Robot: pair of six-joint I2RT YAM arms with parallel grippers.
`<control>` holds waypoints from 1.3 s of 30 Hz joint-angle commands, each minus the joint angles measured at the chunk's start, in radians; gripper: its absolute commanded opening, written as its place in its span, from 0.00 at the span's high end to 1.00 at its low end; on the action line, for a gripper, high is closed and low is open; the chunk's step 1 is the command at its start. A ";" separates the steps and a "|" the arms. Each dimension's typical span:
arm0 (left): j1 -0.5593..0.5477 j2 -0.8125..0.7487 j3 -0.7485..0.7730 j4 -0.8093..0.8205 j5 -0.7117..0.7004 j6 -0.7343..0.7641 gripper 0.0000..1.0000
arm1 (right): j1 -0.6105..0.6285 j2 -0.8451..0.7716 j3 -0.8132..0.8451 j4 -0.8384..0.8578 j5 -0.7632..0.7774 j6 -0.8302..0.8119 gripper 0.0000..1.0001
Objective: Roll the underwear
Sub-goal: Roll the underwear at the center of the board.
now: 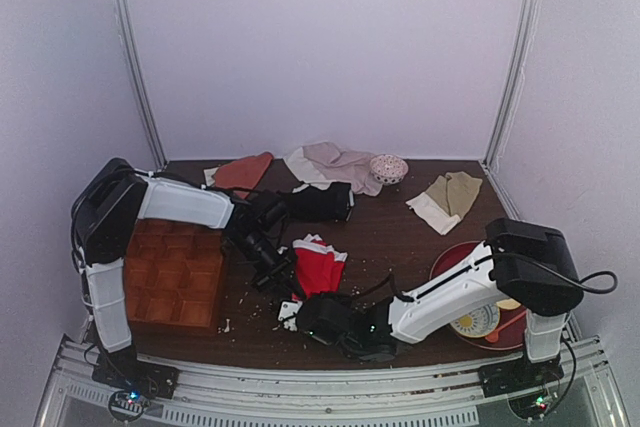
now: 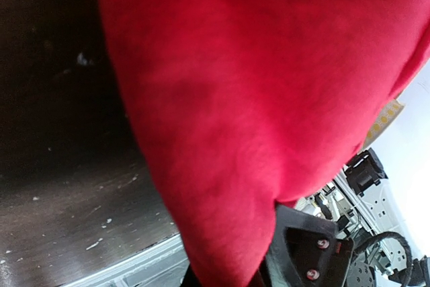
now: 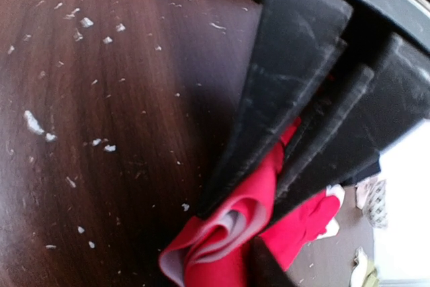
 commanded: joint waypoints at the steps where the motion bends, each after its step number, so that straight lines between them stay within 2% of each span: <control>1: 0.007 -0.002 -0.014 0.023 0.021 -0.007 1.00 | -0.012 0.015 0.027 0.004 0.020 0.011 0.78; 7: 0.009 -0.002 -0.015 0.026 0.023 -0.009 1.00 | -0.015 -0.013 0.017 -0.027 -0.014 0.052 1.00; 14: 0.028 -0.013 -0.020 0.031 0.018 -0.007 1.00 | -0.027 -0.061 0.009 -0.086 -0.103 0.119 1.00; 20: 0.055 -0.051 -0.032 0.054 -0.002 -0.019 0.81 | -0.053 -0.106 0.018 -0.155 -0.185 0.180 1.00; 26: 0.077 -0.082 -0.042 0.092 -0.008 -0.039 0.52 | -0.062 -0.117 0.033 -0.204 -0.233 0.196 1.00; 33: 0.093 -0.109 -0.061 0.115 -0.018 -0.053 0.53 | -0.087 -0.146 0.068 -0.290 -0.336 0.235 1.00; 39: 0.096 -0.124 -0.086 0.133 -0.031 -0.058 0.53 | -0.141 -0.153 0.126 -0.381 -0.505 0.276 1.00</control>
